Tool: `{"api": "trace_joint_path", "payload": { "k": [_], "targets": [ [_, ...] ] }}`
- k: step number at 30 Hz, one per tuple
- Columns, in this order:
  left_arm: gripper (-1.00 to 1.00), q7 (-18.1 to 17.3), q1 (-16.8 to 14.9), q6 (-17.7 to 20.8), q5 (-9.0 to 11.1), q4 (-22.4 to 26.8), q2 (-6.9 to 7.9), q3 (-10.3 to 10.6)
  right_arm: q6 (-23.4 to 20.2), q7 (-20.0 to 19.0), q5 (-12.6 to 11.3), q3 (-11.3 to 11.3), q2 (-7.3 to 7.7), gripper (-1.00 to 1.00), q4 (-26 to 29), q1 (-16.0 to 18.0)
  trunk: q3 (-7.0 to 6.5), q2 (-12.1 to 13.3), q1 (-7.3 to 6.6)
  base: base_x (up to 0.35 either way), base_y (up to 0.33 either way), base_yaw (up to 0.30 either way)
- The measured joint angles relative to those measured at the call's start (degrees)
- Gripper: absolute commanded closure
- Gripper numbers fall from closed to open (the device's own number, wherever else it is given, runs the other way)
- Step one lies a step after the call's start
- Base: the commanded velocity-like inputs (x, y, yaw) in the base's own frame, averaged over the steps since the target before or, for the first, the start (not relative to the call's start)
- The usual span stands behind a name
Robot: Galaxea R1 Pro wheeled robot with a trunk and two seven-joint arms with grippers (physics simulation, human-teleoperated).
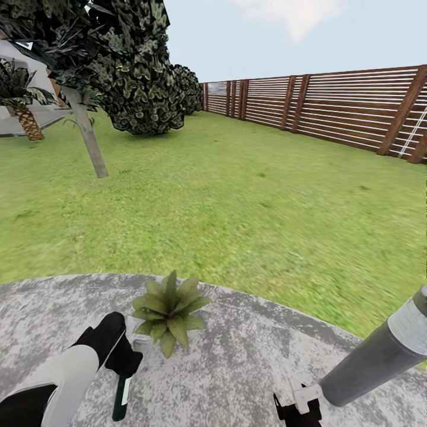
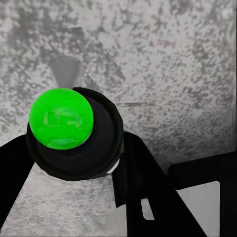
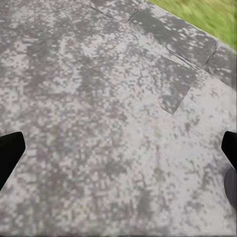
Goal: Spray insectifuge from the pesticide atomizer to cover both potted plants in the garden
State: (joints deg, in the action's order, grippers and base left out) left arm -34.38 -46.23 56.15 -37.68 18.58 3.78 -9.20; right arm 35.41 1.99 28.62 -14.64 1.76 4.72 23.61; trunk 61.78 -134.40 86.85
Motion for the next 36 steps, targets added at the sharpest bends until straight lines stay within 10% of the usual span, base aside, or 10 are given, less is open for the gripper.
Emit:
{"api": "trace_joint_path", "payload": {
  "k": [19,36],
  "targets": [
    [1.00,-0.25,-2.36,0.83,0.00,0.42,-1.17,0.34,0.00,0.00,0.04,0.05,-0.18,-1.00,0.00,0.00,0.00,0.00,0.00,-0.001,-0.002,0.000],
    [1.00,-0.27,-2.71,0.86,-0.18,0.31,-6.63,0.40,-0.01,0.00,0.04,0.05,-0.18,-1.00,0.00,0.00,0.00,0.00,0.00,0.000,0.000,0.000]
  ]
}}
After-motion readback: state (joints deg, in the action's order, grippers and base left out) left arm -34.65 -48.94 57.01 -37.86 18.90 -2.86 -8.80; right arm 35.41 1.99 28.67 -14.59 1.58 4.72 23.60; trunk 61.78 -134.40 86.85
